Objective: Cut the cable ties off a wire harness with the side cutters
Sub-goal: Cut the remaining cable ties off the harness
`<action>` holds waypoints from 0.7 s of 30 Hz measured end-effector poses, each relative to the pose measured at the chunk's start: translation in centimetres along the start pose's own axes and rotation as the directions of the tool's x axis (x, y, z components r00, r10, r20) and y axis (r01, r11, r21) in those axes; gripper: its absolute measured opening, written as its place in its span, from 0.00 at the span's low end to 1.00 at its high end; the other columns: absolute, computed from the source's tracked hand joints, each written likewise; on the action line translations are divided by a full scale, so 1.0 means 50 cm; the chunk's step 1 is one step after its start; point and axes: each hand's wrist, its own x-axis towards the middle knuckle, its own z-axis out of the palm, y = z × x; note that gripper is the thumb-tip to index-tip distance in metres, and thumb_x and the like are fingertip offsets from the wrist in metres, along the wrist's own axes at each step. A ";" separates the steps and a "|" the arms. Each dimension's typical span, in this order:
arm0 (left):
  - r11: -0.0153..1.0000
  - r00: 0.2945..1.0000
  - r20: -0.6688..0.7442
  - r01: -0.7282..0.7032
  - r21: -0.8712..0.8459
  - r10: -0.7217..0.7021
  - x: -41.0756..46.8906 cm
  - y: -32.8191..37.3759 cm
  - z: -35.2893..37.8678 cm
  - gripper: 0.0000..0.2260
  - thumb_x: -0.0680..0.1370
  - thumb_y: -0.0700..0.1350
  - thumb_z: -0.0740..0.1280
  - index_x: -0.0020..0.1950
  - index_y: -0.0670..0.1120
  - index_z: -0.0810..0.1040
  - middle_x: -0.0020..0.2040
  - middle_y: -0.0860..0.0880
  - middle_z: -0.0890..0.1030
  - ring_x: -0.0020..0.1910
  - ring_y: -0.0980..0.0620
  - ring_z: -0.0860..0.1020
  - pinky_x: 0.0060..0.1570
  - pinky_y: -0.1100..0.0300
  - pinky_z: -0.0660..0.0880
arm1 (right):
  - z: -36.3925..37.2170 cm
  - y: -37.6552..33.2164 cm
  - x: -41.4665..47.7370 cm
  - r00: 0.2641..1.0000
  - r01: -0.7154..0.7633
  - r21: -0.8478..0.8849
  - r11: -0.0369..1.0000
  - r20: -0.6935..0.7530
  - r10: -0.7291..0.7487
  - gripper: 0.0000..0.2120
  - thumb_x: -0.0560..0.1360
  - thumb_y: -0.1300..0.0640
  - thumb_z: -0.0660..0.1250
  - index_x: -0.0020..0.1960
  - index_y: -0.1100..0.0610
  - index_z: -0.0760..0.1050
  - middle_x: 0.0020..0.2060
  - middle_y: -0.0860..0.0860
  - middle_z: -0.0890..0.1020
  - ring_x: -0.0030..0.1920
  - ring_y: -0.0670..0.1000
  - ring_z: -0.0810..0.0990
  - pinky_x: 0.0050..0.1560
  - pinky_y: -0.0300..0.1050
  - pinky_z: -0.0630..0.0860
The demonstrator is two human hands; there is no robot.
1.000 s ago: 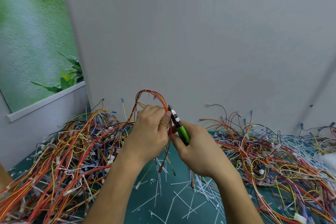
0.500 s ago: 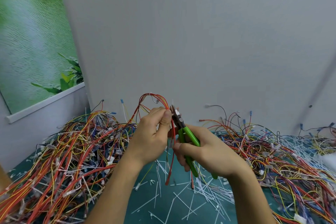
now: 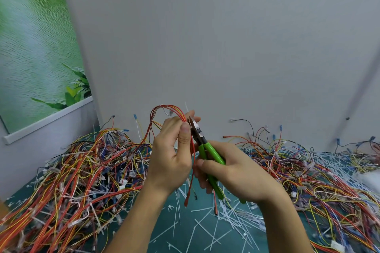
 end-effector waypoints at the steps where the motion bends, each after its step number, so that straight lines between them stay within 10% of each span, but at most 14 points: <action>1: 1.000 1.000 -0.018 -0.007 -0.001 0.007 0.000 0.002 0.002 0.16 0.86 0.46 0.54 0.61 0.46 0.81 0.60 0.58 0.80 0.70 0.52 0.74 0.65 0.66 0.68 | 0.000 -0.002 -0.001 1.000 0.007 0.003 1.000 0.003 -0.007 0.08 0.78 0.56 0.62 0.48 0.60 0.76 0.36 0.51 0.82 0.37 0.54 0.82 0.44 0.65 0.82; 21: 1.000 0.985 -0.169 -0.025 0.006 0.026 -0.016 0.050 0.033 0.15 0.85 0.48 0.54 0.65 0.52 0.77 0.59 0.57 0.81 0.62 0.49 0.79 0.55 0.67 0.74 | -0.010 -0.015 -0.027 0.995 -0.045 0.098 0.994 0.091 0.036 0.18 0.74 0.63 0.60 0.63 0.64 0.75 0.49 0.60 0.82 0.50 0.51 0.83 0.57 0.65 0.81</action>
